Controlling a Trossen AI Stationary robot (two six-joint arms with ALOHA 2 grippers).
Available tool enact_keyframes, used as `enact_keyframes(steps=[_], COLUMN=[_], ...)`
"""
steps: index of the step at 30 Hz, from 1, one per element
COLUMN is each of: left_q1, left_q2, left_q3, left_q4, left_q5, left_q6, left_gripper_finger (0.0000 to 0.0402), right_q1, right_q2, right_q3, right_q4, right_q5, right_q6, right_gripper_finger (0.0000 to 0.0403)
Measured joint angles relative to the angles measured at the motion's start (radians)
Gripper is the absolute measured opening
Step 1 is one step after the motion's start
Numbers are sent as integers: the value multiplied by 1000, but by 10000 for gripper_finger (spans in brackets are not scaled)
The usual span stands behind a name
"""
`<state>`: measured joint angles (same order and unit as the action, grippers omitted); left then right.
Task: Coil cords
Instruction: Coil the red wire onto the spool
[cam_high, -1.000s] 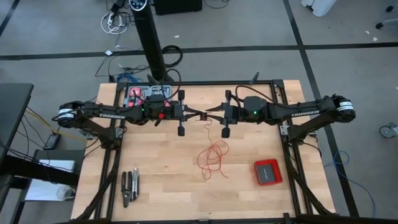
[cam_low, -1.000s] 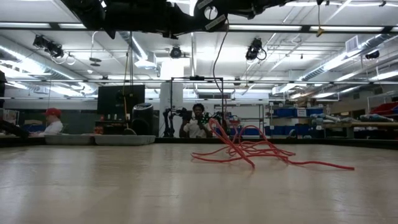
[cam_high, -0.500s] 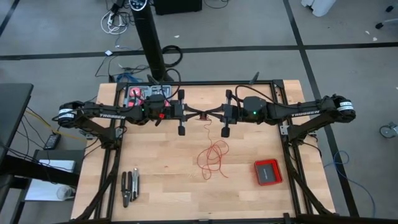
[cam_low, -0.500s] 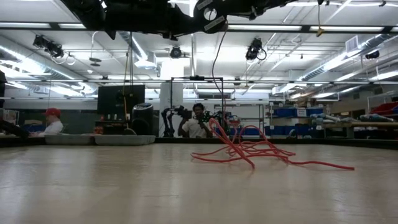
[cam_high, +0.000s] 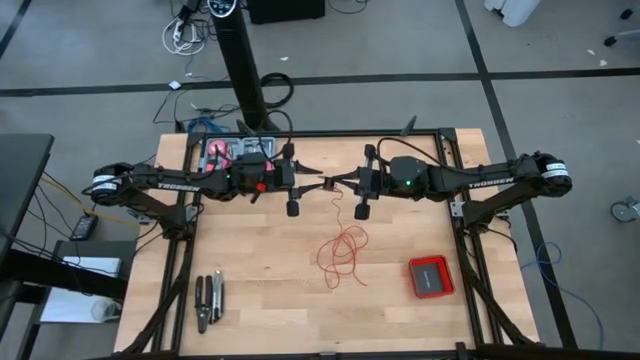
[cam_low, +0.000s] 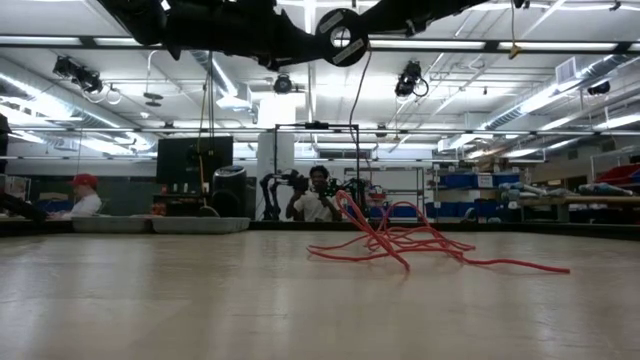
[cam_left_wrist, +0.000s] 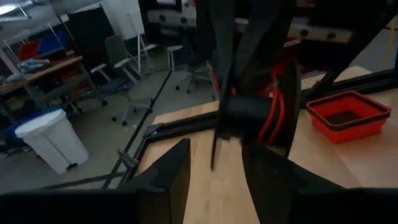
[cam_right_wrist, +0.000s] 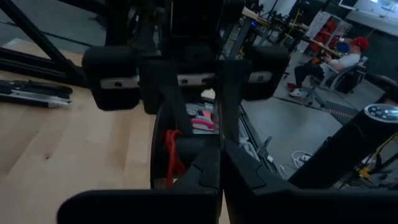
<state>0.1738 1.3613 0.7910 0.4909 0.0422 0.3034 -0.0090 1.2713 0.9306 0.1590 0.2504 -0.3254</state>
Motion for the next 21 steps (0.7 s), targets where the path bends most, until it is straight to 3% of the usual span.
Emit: enact_keyframes(steps=[11, 21], left_q1=[0, -8], left_q2=[1, 7], left_q3=[0, -1], left_q4=[-120, -112], left_q5=[6, 61], left_q6=[-63, -155], left_gripper_finger=[148, 147], right_q1=[3, 4], right_q2=[-23, -24], right_q3=[0, 0], right_q4=[24, 89], right_q5=[15, 22], right_q6=[-35, -37], right_gripper_finger=[0, 0])
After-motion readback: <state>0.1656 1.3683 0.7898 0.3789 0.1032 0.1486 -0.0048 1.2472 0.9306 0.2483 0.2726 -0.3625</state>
